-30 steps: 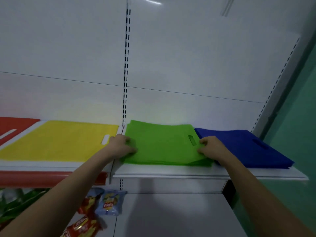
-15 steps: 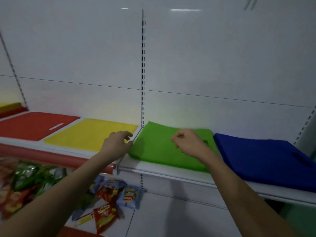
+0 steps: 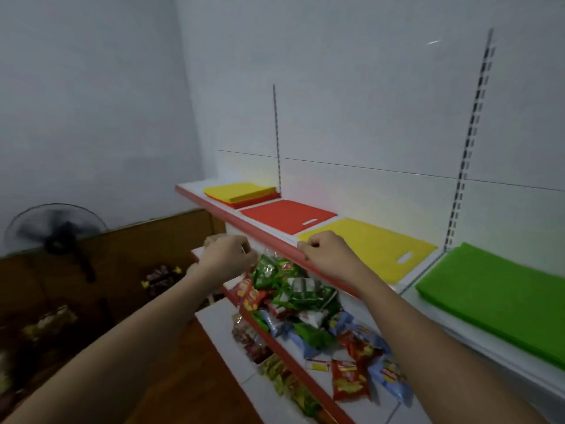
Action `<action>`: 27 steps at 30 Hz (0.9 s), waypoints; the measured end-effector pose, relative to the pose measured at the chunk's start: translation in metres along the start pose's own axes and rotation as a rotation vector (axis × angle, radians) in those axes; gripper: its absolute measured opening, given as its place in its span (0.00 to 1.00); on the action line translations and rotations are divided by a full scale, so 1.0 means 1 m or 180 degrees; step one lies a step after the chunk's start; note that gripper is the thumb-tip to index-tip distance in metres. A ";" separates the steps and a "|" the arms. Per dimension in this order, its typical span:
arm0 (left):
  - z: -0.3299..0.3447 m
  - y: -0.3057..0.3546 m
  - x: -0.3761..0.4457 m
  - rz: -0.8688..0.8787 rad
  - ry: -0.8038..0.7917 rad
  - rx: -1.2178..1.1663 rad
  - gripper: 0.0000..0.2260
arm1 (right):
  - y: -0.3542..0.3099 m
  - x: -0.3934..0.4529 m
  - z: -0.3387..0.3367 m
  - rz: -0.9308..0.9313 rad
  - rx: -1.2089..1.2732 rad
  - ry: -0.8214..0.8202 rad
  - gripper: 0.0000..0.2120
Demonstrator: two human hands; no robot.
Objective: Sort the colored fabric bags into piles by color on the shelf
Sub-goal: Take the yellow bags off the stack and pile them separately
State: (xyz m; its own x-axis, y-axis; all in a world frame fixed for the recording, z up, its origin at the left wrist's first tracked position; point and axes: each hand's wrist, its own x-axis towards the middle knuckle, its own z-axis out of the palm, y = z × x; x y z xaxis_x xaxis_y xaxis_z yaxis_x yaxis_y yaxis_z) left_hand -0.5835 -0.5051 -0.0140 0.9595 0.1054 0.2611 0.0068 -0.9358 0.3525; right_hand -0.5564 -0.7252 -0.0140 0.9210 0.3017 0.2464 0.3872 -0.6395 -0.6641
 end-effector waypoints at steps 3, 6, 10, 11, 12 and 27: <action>-0.026 -0.046 -0.002 -0.0267 0.0014 0.0089 0.07 | -0.045 0.027 0.036 -0.0222 -0.0113 -0.0254 0.20; -0.044 -0.092 0.001 -0.0522 0.0060 0.0193 0.09 | -0.088 0.051 0.070 -0.0321 -0.0191 -0.0537 0.18; -0.059 -0.166 0.009 -0.0839 0.0030 0.0230 0.09 | -0.138 0.081 0.122 -0.0485 -0.0272 -0.0727 0.17; -0.062 -0.184 0.011 -0.0876 0.0014 0.0207 0.08 | -0.148 0.088 0.136 -0.0504 -0.0300 -0.0774 0.16; -0.065 -0.203 0.015 -0.0892 0.0027 0.0171 0.09 | -0.157 0.095 0.150 -0.0529 -0.0324 -0.0816 0.16; -0.075 -0.351 0.128 -0.0504 -0.0047 0.0032 0.12 | -0.214 0.234 0.279 -0.0500 -0.0663 -0.0838 0.14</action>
State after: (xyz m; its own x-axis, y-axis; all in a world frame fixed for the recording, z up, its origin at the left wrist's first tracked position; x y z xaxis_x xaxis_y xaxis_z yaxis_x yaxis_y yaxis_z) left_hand -0.4842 -0.1375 -0.0367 0.9502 0.2471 0.1898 0.1612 -0.9111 0.3794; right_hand -0.4351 -0.3207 -0.0112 0.8176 0.5619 0.1259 0.5483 -0.6930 -0.4681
